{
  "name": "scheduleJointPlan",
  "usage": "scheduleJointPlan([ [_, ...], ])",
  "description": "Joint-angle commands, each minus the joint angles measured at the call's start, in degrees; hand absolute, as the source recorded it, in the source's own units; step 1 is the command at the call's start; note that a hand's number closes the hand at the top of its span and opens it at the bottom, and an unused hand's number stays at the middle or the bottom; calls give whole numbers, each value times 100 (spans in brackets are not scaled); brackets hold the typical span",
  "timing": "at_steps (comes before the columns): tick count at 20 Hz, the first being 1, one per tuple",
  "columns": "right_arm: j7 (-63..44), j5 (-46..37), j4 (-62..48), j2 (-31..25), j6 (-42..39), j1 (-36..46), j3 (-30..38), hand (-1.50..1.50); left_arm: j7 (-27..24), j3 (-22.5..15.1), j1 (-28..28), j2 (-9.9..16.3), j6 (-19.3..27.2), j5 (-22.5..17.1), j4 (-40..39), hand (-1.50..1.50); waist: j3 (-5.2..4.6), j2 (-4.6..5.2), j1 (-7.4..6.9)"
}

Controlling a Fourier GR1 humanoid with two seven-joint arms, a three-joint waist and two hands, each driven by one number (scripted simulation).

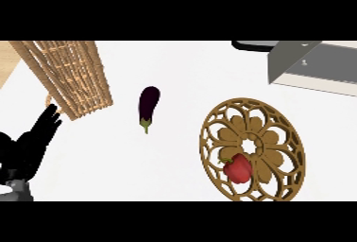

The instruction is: Pick the squash from the placemat and place it in the tiered shelf

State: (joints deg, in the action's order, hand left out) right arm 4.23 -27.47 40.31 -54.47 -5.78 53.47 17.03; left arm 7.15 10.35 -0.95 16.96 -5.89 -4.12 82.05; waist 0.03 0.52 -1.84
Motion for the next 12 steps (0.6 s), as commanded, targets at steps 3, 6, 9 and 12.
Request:
scheduleJointPlan([
  [3, 544, -509, -989, 28, 304, 521, -258, -150, -180, -68, 69, -163, 107, 152, 86, 0, 0, -2, 0],
  [6, 1130, -302, -1472, 79, 478, 601, 37, -150, 112, -18, -38, -62, 58, 97, 131, 0, 5, 12, -23],
  [9, 1140, -67, -1669, -14, 241, 828, 275, -150, 97, -59, 133, -106, 27, 103, 297, 0, 6, 4, -25],
  [12, 1118, 351, -1844, -79, -118, 873, 646, -150, -117, 11, -232, -133, 134, 193, -213, 0, 2, 3, 67],
])
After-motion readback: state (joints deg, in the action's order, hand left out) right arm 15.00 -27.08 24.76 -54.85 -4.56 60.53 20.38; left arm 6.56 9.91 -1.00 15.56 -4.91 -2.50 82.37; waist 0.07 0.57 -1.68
